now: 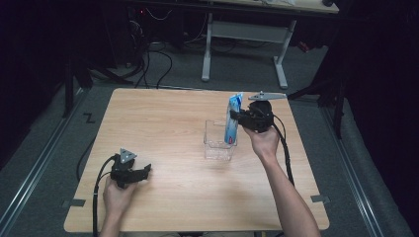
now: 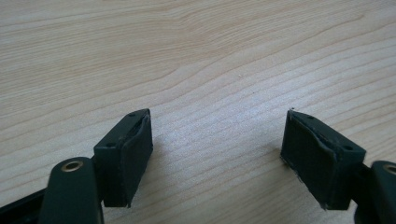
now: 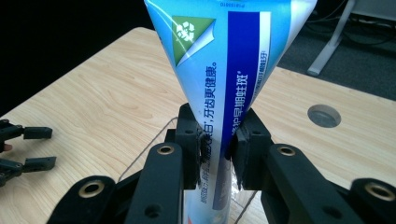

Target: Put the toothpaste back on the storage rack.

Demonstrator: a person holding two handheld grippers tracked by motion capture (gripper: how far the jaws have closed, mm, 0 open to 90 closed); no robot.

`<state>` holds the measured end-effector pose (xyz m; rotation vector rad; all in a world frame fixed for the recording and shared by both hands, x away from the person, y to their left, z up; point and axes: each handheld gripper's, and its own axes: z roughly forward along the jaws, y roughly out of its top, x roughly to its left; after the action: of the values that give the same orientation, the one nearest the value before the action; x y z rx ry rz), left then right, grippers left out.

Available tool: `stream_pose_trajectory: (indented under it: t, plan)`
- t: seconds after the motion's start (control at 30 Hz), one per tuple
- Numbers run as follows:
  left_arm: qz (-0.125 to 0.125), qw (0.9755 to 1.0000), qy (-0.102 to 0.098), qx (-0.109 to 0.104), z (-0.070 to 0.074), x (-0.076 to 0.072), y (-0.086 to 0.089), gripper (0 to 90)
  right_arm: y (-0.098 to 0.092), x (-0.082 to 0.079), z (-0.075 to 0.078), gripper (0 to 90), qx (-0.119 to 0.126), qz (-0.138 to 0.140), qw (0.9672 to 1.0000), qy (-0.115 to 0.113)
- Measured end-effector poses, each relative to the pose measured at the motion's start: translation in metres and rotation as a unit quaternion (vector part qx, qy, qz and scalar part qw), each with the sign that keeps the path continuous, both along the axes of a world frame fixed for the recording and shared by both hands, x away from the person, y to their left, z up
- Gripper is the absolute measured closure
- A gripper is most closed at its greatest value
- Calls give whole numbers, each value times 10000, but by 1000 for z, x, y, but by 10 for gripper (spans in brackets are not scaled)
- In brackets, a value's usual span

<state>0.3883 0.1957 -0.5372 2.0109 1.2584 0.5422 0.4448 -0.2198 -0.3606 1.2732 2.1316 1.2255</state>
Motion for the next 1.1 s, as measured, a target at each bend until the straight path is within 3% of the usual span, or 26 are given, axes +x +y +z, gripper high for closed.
stream_pose_trajectory:
  t: [0.47, 1.1]
  plan:
    - [0, 10000, 0, 2, 0, 0, 0, 249, 3, 8, -22, 742, 10, -44, 9996, 268]
    - [0, 10000, 0, 1, 0, 0, 0, 249, 10, 13, -34, 738, -86, -47, 9988, 478]
